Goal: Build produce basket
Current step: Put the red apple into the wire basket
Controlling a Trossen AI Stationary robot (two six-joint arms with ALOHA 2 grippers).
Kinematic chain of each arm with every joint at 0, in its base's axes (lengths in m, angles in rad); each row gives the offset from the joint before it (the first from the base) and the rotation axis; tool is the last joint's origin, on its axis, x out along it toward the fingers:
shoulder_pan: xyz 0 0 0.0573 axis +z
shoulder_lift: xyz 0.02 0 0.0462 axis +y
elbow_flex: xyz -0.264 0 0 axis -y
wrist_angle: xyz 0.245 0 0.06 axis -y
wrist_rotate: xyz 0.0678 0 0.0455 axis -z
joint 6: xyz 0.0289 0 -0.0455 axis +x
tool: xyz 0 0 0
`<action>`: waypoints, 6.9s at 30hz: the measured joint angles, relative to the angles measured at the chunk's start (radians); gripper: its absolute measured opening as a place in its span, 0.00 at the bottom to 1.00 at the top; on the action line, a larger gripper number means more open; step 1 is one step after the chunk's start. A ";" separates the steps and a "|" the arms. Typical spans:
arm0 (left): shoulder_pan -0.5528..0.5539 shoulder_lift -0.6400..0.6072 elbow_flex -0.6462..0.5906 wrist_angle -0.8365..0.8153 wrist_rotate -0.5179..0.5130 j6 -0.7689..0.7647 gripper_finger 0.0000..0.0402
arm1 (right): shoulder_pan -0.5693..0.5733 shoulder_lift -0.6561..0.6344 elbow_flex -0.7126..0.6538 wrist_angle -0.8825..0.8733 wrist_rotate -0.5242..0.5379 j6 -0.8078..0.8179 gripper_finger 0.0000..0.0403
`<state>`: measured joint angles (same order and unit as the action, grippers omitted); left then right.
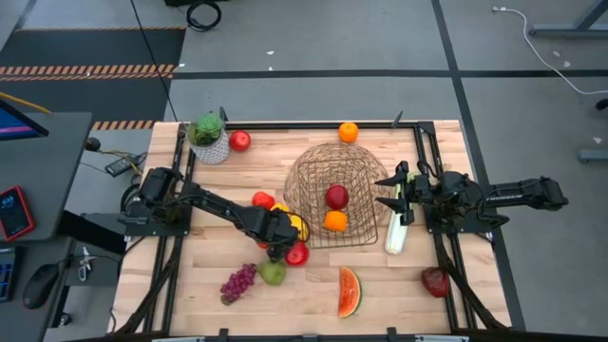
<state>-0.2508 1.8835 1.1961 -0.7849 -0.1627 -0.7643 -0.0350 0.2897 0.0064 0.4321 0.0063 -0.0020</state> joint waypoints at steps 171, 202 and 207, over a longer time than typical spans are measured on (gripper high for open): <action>0.227 -0.069 0.579 0.302 -0.059 1.119 0.84 | 0.000 0.000 0.000 0.002 0.000 0.000 0.57; 0.200 -0.161 0.432 0.311 0.107 0.722 0.84 | 0.000 0.011 0.000 0.008 0.000 0.000 0.57; 0.276 -0.160 0.284 0.514 0.252 0.637 0.84 | 0.000 0.011 0.000 0.008 0.000 0.000 0.57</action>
<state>0.0250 1.7237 1.4803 -0.2710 0.0894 -0.1272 -0.0350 0.3009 0.0066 0.4397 0.0063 -0.0018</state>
